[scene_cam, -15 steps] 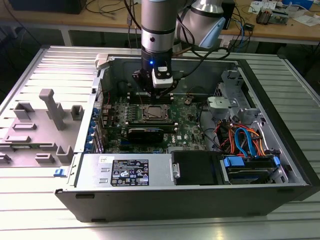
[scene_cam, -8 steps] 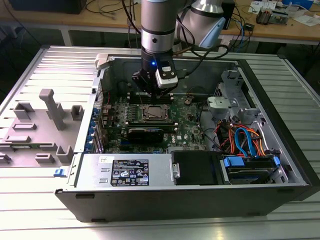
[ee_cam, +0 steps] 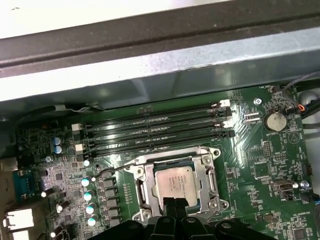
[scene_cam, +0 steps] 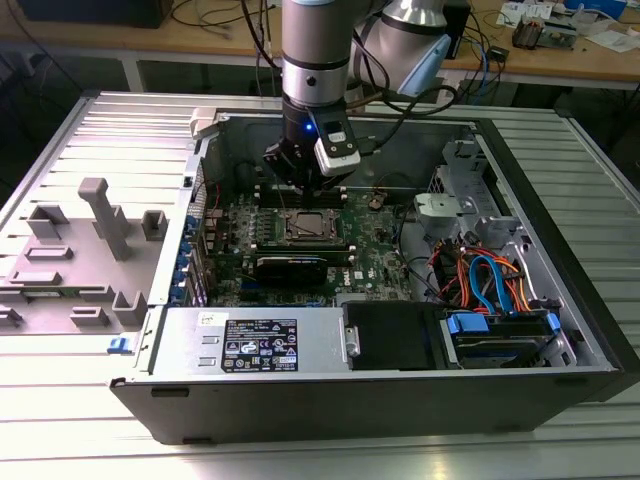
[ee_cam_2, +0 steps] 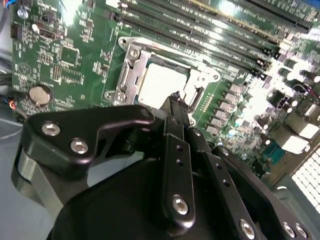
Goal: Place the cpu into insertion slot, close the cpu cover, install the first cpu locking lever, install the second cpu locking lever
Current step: 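Install the first cpu locking lever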
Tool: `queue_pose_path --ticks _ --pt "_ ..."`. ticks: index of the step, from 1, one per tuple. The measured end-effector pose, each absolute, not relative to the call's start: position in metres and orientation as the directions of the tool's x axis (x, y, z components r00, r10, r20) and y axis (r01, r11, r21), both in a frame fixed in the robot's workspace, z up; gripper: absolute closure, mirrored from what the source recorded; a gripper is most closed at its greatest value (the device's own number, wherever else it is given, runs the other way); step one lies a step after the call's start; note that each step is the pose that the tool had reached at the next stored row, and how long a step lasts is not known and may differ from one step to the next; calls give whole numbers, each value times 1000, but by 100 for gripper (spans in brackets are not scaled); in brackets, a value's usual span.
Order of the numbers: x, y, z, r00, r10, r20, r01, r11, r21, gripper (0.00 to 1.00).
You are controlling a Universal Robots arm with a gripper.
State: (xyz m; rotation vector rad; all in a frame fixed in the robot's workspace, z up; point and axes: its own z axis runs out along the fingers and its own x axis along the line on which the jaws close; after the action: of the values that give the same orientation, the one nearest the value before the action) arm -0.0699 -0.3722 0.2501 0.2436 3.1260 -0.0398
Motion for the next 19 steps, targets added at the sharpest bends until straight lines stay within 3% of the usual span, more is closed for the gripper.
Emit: queue_pose_path --ticks 10,19 --pt "-82 -372 250 -994 106 -9 106 994 -24 89" --pt "-97 -372 253 -994 104 -40 104 994 -20 89"
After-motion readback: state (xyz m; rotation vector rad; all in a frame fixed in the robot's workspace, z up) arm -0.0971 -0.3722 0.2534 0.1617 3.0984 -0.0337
